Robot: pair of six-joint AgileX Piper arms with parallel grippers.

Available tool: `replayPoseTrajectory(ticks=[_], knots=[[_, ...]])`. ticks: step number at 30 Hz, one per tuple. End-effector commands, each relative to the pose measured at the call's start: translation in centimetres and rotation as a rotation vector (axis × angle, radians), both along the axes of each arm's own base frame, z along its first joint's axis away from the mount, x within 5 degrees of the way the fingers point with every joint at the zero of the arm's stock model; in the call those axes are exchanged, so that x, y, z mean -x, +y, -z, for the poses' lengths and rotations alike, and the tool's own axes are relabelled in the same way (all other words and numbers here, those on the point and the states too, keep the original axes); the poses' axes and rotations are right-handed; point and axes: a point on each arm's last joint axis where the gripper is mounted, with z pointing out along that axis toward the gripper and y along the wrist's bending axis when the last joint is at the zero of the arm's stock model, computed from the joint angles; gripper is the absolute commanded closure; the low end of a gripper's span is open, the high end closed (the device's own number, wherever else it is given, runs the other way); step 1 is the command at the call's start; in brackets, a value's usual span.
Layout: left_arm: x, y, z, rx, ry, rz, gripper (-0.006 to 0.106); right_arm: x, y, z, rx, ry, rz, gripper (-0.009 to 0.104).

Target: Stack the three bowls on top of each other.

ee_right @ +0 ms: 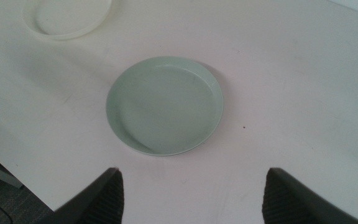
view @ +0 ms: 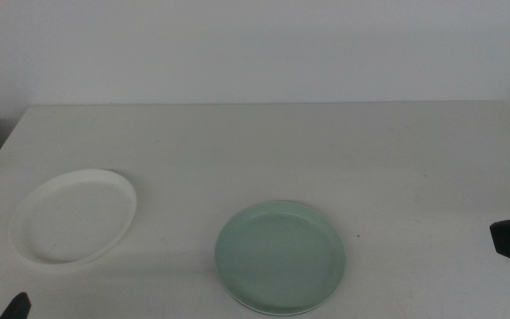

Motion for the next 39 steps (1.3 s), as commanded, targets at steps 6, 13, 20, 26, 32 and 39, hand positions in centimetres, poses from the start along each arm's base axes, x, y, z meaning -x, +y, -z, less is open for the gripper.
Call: replayPoseTrajectory(ticks=[6, 13, 20, 26, 32, 39], knots=[[0.0, 0.4, -3.2, 0.037, -0.130, -0.072, -0.004, -0.2, 0.0, -1.1, -0.032, -0.071, 0.007, 0.039], [-2.2, 0.8, -10.2, 0.085, -0.004, -0.136, -0.004, -0.2, 0.0, -1.1, -0.031, -0.072, 0.007, 0.039], [-6.1, 0.9, -16.2, 0.121, 0.249, -0.145, -0.004, -0.2, 0.0, -1.1, -0.032, -0.071, 0.007, 0.039], [-8.7, 0.7, -17.3, 0.156, 0.450, -0.135, -0.004, -0.2, 0.0, -1.1, -0.032, -0.071, 0.007, 0.039], [-10.9, 0.8, -16.1, 0.166, 0.516, -0.142, -0.004, -0.2, 0.0, -1.1, -0.032, -0.071, 0.007, 0.039], [-13.9, 1.3, -15.9, 0.207, 0.543, -0.181, -0.004, -0.2, 0.0, -1.1, -0.032, -0.071, 0.007, 0.039]])
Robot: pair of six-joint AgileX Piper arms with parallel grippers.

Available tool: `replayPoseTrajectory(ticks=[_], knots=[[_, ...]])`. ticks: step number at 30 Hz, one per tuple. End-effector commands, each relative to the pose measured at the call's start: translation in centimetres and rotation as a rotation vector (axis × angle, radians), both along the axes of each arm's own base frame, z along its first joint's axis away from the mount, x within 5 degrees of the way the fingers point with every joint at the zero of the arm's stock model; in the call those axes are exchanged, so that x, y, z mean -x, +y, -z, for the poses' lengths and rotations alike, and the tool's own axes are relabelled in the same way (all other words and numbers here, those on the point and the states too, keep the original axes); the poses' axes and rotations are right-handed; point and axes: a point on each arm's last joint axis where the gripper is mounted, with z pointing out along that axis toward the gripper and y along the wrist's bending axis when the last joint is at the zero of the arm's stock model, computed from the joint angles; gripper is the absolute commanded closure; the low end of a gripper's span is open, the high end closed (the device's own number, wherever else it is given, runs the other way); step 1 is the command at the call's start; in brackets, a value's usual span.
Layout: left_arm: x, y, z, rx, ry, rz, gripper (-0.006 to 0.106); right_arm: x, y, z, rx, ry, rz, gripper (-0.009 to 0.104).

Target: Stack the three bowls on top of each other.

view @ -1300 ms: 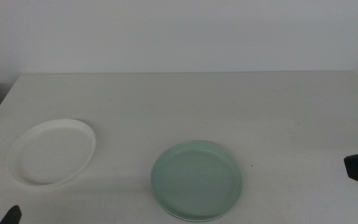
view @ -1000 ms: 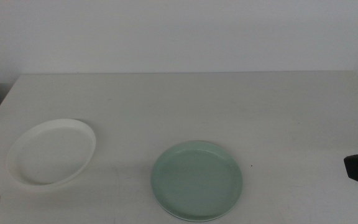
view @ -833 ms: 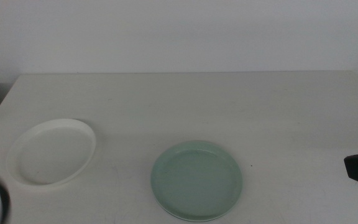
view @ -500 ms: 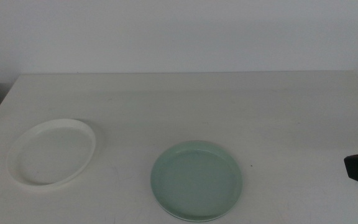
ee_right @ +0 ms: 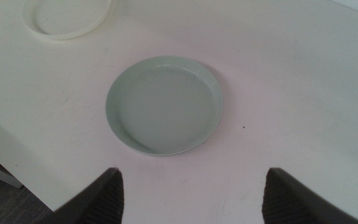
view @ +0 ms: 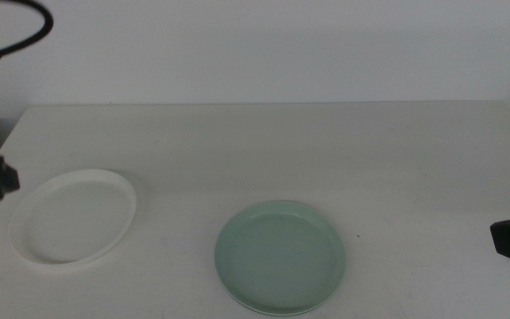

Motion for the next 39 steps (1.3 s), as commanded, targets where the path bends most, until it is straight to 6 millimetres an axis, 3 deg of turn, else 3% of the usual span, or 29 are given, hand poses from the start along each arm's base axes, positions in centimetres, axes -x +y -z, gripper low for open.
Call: replayPoseTrajectory(ticks=[1, 8, 14, 19, 25, 34, 39], knots=[[-1.5, 0.5, -1.7, 0.001, -0.075, -0.027, -0.004, -0.2, 0.0, -1.1, -0.032, -0.073, 0.007, 0.039], [-5.4, 3.4, -1.6, -0.053, 0.031, 0.027, -0.004, -0.2, 0.0, -1.1, -0.033, -0.073, 0.007, 0.039], [-9.6, 6.1, -0.3, -0.041, 0.105, 0.112, -0.004, -0.2, 0.0, -1.1, -0.033, -0.073, 0.007, 0.039], [-13.1, 7.5, 2.5, -0.067, 0.171, 0.185, -0.004, -0.2, 0.0, -1.1, -0.033, -0.073, 0.007, 0.039], [-16.7, 8.7, 7.7, -0.025, 0.275, 0.184, -0.004, -0.2, 0.0, -1.1, -0.033, -0.073, 0.007, 0.039], [-18.8, 9.5, 13.3, 0.003, 0.350, 0.167, -0.004, -0.2, 0.0, -1.1, -0.033, -0.073, 0.007, 0.039], [-19.1, 9.7, 14.8, 0.014, 0.377, 0.164, 0.013, -0.2, 0.0, -1.1, -0.033, -0.073, 0.007, 0.039]])
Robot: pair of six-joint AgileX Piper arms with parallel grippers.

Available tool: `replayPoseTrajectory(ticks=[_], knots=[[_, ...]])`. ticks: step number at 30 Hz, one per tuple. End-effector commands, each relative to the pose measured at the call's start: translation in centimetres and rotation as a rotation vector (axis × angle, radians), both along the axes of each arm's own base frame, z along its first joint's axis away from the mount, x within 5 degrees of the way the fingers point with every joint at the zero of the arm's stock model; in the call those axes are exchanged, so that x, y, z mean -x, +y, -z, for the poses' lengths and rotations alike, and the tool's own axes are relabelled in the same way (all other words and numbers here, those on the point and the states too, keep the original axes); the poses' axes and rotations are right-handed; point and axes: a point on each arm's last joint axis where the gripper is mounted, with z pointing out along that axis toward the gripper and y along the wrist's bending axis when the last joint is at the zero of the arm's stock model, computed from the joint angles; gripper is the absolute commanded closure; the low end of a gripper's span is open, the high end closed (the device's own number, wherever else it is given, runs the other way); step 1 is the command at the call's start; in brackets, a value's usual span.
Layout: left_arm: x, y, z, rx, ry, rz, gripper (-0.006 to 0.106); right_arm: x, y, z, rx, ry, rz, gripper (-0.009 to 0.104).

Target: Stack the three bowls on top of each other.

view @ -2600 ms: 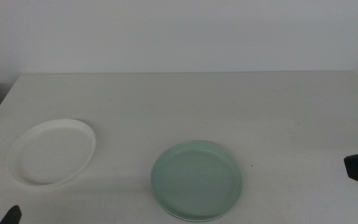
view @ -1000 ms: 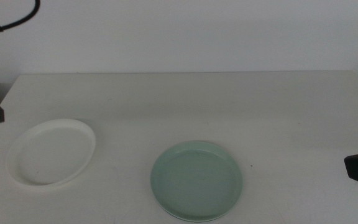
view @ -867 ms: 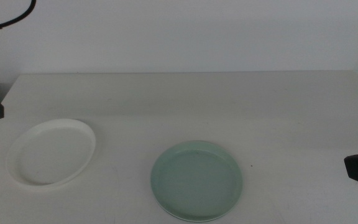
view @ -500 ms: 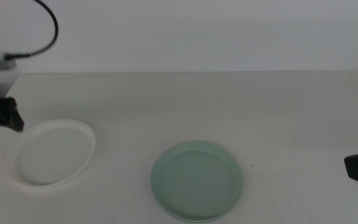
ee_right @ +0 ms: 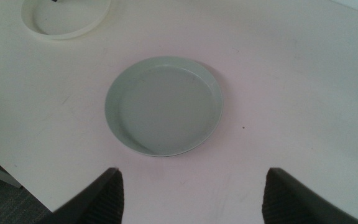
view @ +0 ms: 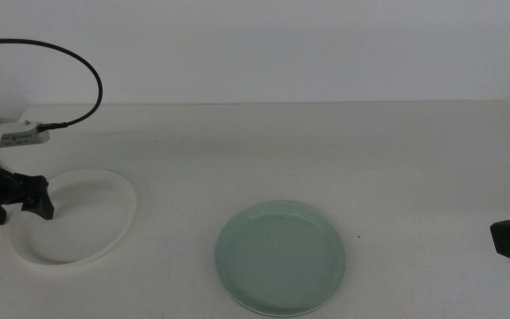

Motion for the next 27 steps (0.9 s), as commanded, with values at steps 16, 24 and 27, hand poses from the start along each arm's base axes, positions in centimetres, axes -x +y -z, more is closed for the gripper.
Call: replayPoseTrajectory(ticks=[16, 24, 27], knots=[[1.1, -1.0, -6.9, 0.048, -0.114, -0.018, 0.101, -0.2, 0.0, -1.1, -0.034, -0.072, 0.008, 0.039], [3.6, -8.0, -14.4, 0.130, -0.253, 0.136, 0.101, -0.2, 0.0, -1.1, -0.034, -0.072, 0.008, 0.039], [4.0, -12.3, -15.1, 0.171, -0.254, 0.207, 0.101, -0.2, 0.0, -1.1, -0.034, -0.072, 0.008, 0.039]])
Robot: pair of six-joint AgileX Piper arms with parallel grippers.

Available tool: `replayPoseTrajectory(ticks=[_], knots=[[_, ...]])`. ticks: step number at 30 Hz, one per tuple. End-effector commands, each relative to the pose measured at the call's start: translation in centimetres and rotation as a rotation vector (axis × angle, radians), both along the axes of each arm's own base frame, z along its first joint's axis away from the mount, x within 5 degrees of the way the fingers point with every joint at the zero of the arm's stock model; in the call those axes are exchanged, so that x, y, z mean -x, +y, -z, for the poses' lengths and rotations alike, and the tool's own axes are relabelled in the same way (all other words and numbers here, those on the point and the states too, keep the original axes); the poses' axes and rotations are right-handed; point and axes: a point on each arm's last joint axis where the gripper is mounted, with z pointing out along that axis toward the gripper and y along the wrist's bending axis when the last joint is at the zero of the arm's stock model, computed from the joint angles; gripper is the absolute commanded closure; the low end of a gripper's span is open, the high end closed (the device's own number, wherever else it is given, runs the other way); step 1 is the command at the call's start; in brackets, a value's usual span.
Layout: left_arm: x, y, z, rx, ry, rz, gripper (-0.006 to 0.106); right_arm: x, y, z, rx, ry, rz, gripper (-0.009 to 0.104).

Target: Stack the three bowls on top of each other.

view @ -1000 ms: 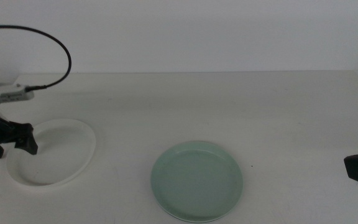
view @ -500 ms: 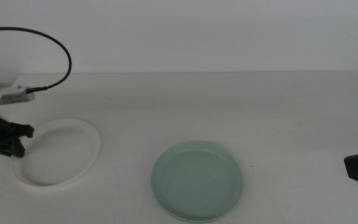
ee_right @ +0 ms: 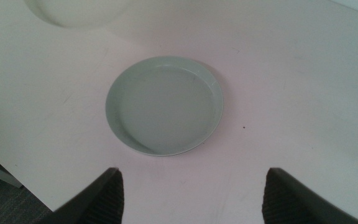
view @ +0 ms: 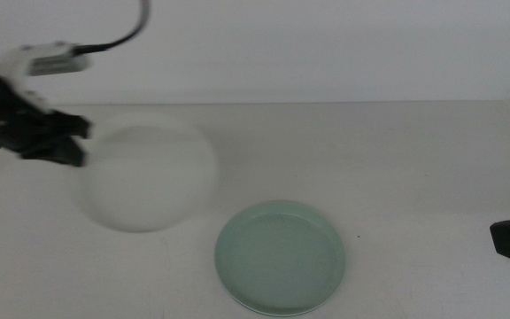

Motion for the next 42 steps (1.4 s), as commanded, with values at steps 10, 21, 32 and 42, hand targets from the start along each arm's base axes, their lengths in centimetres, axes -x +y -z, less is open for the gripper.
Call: replayPoseTrajectory(ticks=[10, 21, 32, 42], knots=[[1.3, -14.3, -0.5, 0.115, -0.035, 0.206, 0.101, -0.2, 0.0, -1.1, -0.034, -0.072, 0.008, 0.039], [0.2, -18.8, 5.0, 0.116, 0.051, 0.241, 0.101, -0.2, 0.0, -1.1, -0.034, -0.072, 0.008, 0.039], [0.4, -18.3, 5.9, 0.043, 0.095, 0.273, 0.069, -0.2, 0.0, -1.1, -0.034, -0.072, 0.008, 0.039], [0.8, -15.9, -1.8, 0.042, -0.166, 0.262, -0.004, -0.2, 0.0, -1.1, -0.034, -0.072, 0.008, 0.039]])
